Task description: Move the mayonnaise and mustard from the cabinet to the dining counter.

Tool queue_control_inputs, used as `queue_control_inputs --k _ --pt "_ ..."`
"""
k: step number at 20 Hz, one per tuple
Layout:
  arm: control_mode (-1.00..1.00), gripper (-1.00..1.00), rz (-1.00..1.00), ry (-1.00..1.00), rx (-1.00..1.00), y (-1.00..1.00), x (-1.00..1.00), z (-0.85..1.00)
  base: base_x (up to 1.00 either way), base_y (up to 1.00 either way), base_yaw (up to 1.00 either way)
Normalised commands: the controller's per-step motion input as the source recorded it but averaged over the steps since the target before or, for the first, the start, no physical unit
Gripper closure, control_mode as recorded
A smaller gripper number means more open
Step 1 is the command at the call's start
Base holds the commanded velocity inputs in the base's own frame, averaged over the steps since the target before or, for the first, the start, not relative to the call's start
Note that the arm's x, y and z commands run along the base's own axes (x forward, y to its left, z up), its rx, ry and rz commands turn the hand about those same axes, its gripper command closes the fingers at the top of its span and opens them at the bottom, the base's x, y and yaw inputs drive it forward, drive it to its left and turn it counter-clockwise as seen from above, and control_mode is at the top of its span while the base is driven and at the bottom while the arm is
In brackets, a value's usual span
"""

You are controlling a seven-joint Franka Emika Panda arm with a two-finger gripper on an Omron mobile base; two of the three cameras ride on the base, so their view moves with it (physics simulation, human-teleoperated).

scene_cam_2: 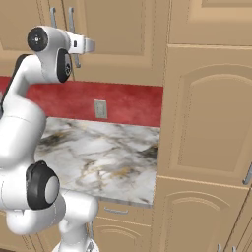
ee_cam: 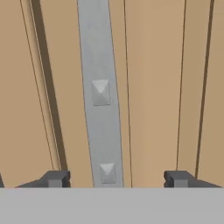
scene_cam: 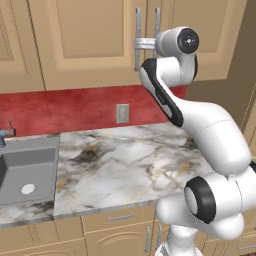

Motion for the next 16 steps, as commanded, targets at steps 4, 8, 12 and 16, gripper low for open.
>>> queue_control_inputs --k 4,8,12,16 --pt "-1.00 1.00 0.00 0.00 0.00 0.00 0.00 0.00 0.00 0.00 0.00" --pt "-1.00 1.00 0.00 0.00 0.00 0.00 0.00 0.00 0.00 0.00 0.00" --pt "-1.00 1.00 0.00 0.00 0.00 0.00 -0.02 0.00 0.00 0.00 0.00" --pt "-1.00 1.00 0.00 0.00 0.00 0.00 -0.58 0.00 0.00 0.00 0.00"
